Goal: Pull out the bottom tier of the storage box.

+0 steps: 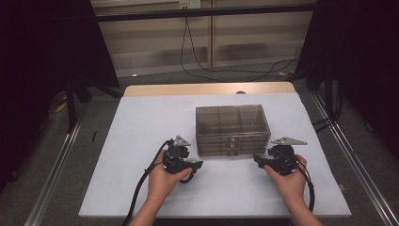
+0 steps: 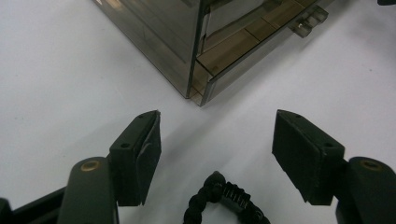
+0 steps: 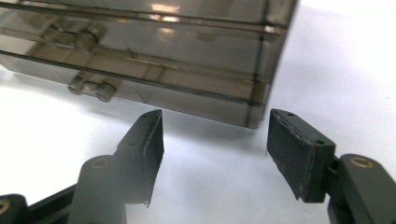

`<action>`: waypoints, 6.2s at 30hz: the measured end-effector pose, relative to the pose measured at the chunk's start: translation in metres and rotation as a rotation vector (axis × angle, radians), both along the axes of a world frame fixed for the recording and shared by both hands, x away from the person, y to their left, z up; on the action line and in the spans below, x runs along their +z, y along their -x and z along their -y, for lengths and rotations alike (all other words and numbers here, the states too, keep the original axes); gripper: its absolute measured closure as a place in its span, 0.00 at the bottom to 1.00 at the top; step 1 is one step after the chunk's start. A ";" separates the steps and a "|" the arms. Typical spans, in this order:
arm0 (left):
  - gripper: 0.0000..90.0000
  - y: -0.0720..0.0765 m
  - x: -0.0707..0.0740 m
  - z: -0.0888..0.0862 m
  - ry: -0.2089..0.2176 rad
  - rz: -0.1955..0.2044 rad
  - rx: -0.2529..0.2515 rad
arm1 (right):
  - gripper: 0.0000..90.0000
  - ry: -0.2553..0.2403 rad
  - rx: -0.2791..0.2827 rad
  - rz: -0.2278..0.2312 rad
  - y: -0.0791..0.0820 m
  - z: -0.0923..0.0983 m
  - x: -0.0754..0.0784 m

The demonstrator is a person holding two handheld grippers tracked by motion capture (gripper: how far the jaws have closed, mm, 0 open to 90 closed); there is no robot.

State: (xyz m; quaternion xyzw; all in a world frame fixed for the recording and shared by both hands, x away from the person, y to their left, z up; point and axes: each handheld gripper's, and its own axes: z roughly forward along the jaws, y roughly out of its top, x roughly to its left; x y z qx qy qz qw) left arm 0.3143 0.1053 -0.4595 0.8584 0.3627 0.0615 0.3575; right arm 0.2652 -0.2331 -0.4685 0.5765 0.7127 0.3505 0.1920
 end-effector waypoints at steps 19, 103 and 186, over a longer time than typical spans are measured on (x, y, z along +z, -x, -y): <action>0.54 -0.009 -0.006 0.012 -0.027 0.054 -0.061 | 0.66 0.011 0.031 0.033 -0.007 0.011 -0.002; 0.83 0.019 -0.001 0.014 -0.051 -0.021 -0.093 | 0.78 -0.002 0.208 0.020 0.017 0.024 0.004; 0.81 0.025 -0.005 0.013 -0.045 -0.041 -0.107 | 0.75 -0.033 0.258 -0.019 0.029 0.030 0.001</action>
